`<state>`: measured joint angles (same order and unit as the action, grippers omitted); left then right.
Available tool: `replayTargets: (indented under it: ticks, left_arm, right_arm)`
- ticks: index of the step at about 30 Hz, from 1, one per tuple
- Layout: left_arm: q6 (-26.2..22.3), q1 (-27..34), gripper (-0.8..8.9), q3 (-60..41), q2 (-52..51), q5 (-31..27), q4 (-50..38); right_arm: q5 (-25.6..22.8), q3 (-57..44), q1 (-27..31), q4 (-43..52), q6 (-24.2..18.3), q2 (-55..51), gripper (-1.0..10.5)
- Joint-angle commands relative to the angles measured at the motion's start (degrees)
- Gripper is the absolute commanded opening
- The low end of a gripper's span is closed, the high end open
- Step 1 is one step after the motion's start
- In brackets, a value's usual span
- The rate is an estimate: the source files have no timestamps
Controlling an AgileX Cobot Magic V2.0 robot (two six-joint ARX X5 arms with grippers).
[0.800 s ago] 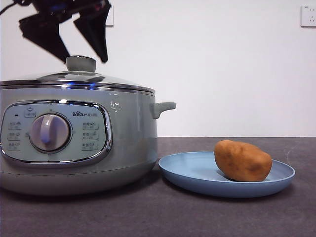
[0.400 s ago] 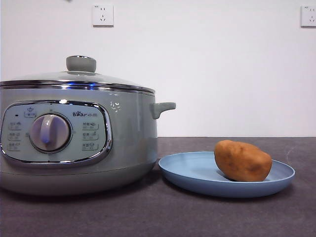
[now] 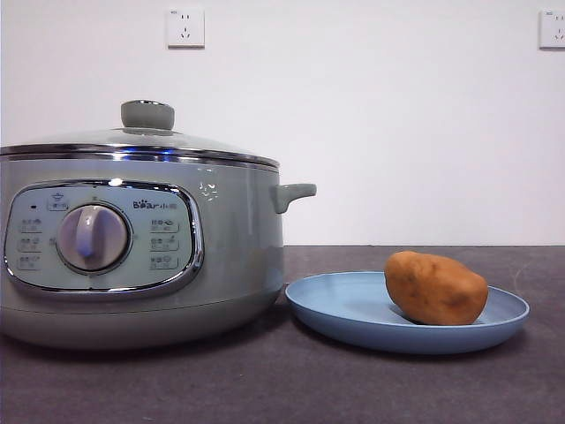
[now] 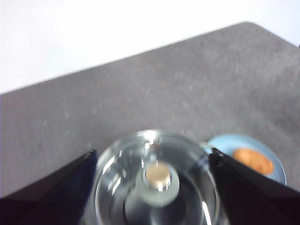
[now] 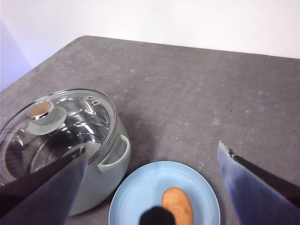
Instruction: Take the potato out from the steamer,put the potato on the plate,close the lid
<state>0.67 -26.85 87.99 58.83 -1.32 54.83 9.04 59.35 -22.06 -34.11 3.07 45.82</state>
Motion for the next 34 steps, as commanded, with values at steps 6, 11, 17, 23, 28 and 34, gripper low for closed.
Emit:
replayTargets:
  ticks: [6, 11, 17, 23, 28, 34]
  left_arm:
    - [0.3, -0.2, 0.31, -0.3, -4.0, -0.1, 7.5]
    - [0.4, -0.2, -0.08, -0.3, -6.0, -0.1, 6.8]
    - [0.4, -0.2, -0.09, -0.3, -6.2, -0.1, 6.9]
    - [1.0, -0.2, -0.03, -0.3, -5.7, 0.1, 7.3]
    - [1.0, -0.2, -0.03, -0.3, -4.6, -0.1, 7.2]
    - [1.0, -0.2, -0.03, -0.3, -2.9, 0.0, 7.2]
  right_arm:
    - [4.6, 0.2, -0.1, -1.2, 1.6, -2.5, 2.4]
    - [4.6, 0.2, -0.1, -1.2, 1.6, -4.0, -0.1]
    - [4.6, 0.2, -0.1, -1.1, 1.6, -4.3, -0.1]
    - [4.3, 0.2, -0.1, -1.6, 1.6, -4.3, 0.0]
    - [4.3, 0.2, -0.1, -1.6, 1.6, -4.3, 0.0]
    - [4.3, 0.2, -0.1, -1.6, 1.6, -4.3, 0.0]
